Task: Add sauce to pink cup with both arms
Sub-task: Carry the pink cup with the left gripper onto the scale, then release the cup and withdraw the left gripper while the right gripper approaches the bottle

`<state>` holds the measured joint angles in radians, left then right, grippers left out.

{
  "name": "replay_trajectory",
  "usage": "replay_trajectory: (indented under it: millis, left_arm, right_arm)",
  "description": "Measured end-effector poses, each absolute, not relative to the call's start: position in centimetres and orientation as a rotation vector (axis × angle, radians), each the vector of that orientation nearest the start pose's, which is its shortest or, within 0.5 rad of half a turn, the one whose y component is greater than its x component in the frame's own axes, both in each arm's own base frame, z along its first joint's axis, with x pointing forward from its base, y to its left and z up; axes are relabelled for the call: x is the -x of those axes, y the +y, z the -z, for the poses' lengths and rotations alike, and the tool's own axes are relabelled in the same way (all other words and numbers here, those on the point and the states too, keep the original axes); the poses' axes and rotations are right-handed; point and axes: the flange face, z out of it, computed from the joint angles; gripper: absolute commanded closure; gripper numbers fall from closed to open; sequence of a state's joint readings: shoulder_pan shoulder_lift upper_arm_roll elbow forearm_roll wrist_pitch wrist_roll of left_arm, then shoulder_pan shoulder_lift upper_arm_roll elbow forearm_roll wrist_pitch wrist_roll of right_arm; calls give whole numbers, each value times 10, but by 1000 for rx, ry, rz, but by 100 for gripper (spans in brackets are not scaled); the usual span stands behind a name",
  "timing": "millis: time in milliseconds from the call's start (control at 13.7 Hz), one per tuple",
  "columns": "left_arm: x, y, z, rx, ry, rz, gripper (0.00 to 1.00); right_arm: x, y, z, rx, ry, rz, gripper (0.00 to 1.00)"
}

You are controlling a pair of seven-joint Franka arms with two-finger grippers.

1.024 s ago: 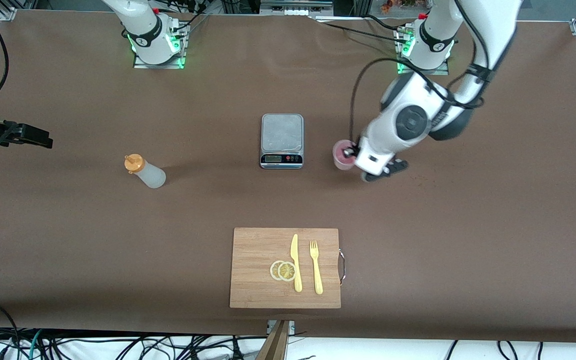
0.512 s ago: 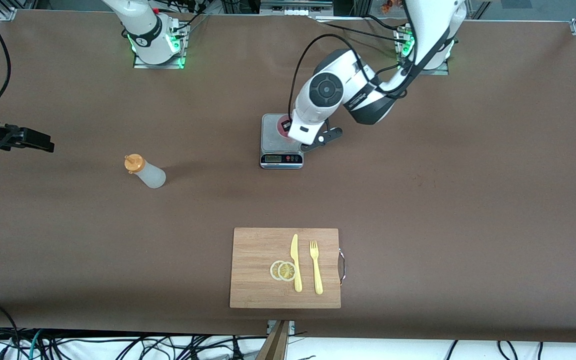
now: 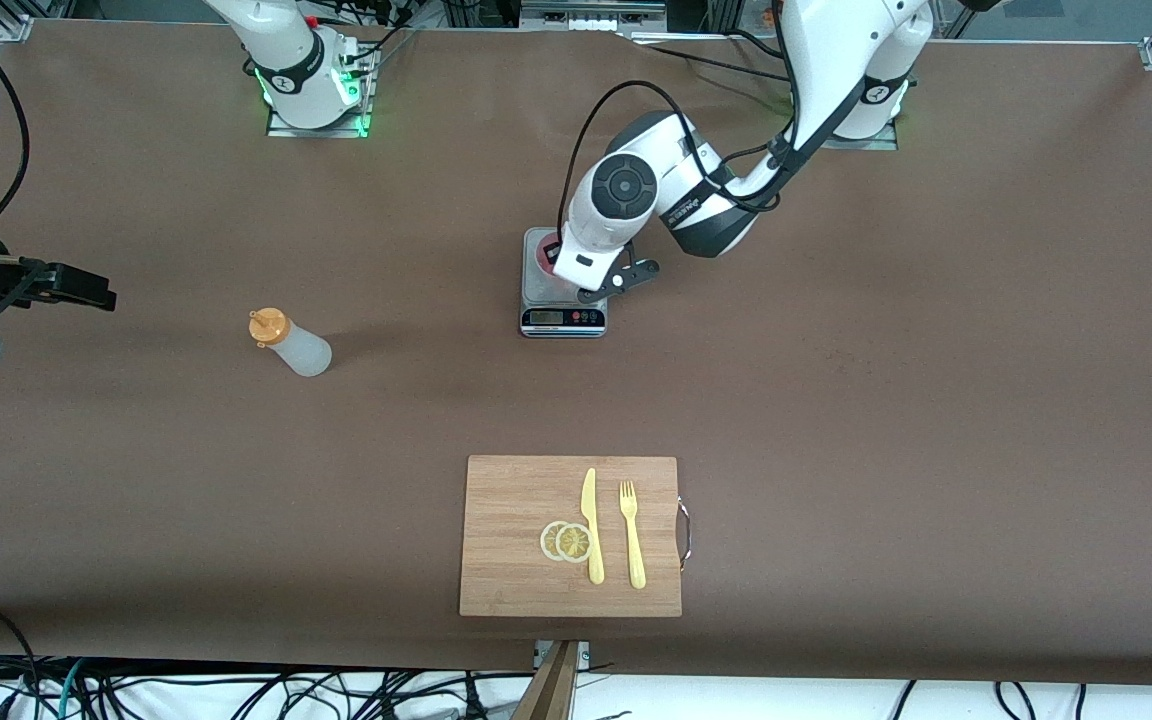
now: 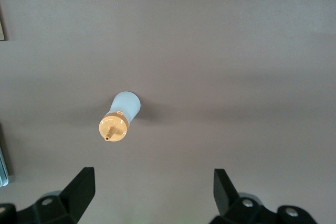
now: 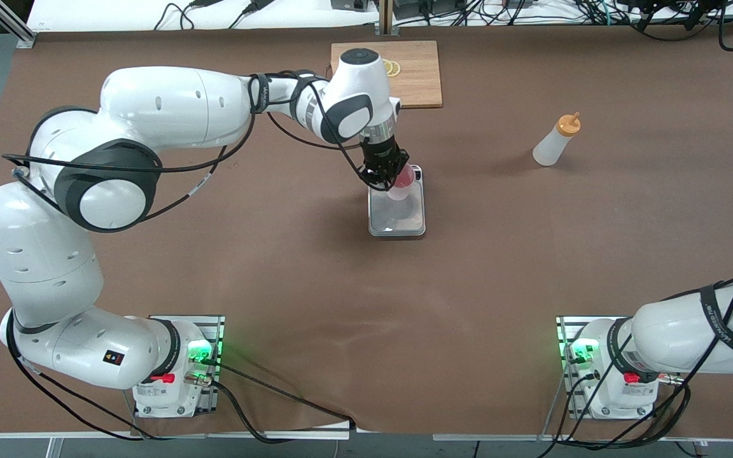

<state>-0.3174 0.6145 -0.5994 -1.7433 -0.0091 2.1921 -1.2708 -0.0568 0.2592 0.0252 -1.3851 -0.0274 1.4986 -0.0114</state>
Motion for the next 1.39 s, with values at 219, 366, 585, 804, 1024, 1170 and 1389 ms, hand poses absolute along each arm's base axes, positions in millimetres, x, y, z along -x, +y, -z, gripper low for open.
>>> replay_trajectory:
  millis: [219,366,585,804,1024,1170,1389]
  left_arm:
    - [-428,-500,-260,3125,-687,-521,100]
    - [-435,-496,-255,3128,-695,-495,100]
    - [-442,-492,-255,3130,-711,-479,0]
    - [-448,-485,-254,3117,-688,-454,0]
    - [-451,-480,-268,3098,-602,-435,0]
    - [-453,-476,-290,3086,-570,-418,0]
    - [-450,-474,-331,3090,-531,-364,0]
  right_arm:
    - [-622,-25,-549,3150,32,-240,0]
    - [-623,-25,-546,3148,12,-249,0]
    - [-623,-34,-540,3134,-116,-276,0]
    - [-624,-45,-528,3101,-283,-322,0]
    - [-625,-57,-515,3031,-556,-347,0]
    - [-627,-64,-507,2966,-729,-354,0]
    - [-630,-67,-493,2819,-934,-324,0]
